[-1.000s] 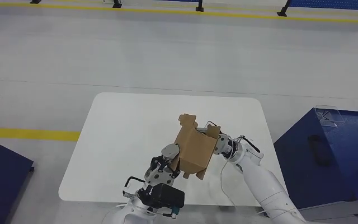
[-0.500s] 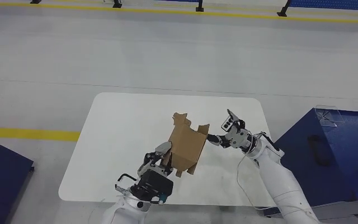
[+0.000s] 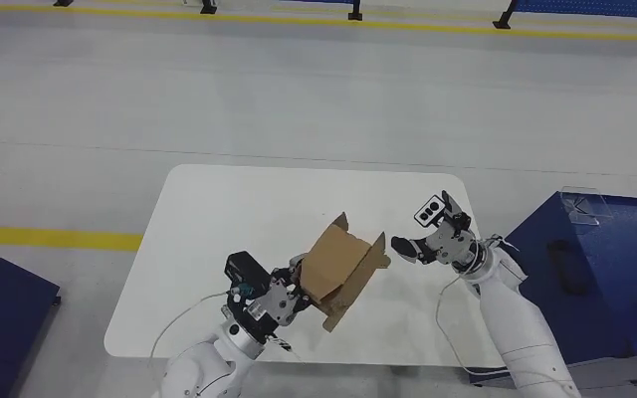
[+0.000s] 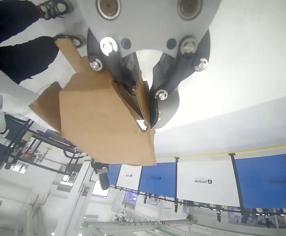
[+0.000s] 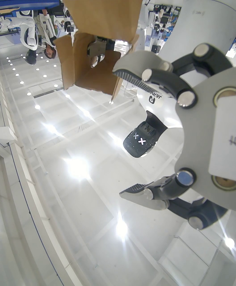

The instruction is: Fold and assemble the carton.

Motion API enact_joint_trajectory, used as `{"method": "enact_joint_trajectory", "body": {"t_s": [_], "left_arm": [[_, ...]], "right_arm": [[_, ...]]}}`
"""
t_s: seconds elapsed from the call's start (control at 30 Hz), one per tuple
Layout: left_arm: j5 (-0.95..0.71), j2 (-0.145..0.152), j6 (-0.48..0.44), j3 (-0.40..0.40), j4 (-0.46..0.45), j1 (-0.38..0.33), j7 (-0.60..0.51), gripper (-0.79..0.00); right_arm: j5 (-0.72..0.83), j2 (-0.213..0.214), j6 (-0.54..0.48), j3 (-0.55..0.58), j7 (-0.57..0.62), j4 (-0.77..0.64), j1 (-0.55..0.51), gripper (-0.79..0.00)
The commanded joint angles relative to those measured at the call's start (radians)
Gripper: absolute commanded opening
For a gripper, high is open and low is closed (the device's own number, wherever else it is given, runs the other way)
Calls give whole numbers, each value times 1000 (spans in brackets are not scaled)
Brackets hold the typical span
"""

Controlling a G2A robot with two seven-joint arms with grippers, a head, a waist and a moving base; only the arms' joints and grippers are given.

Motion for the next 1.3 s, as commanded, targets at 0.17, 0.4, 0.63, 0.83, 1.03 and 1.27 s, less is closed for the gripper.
{"method": "enact_joint_trajectory", "body": {"t_s": [0.17, 0.4, 0.63, 0.83, 1.03, 1.27], "left_arm": [[-11, -1, 6, 4, 2, 7, -8, -785], [-774, -5, 82, -75, 11, -36, -416, -785], [-1238, 3, 311, -144, 88, -131, -773, -785], [-1384, 4, 423, -122, 154, -184, -898, -785], [-1407, 4, 439, -84, 190, -213, -912, -785], [-1400, 6, 446, -57, 199, -224, -892, -785]], "right_arm": [[-23, 1, -52, 11, -30, -33, -8, 0], [-59, 22, -126, 111, 27, -72, -6, 0], [-156, 37, -208, 140, 136, -103, -30, 0], [-204, 38, -267, 115, 165, -139, -55, 0], [-238, 37, -303, 79, 166, -161, -68, 0], [-241, 34, -302, 30, 169, -182, -75, 0]]}}
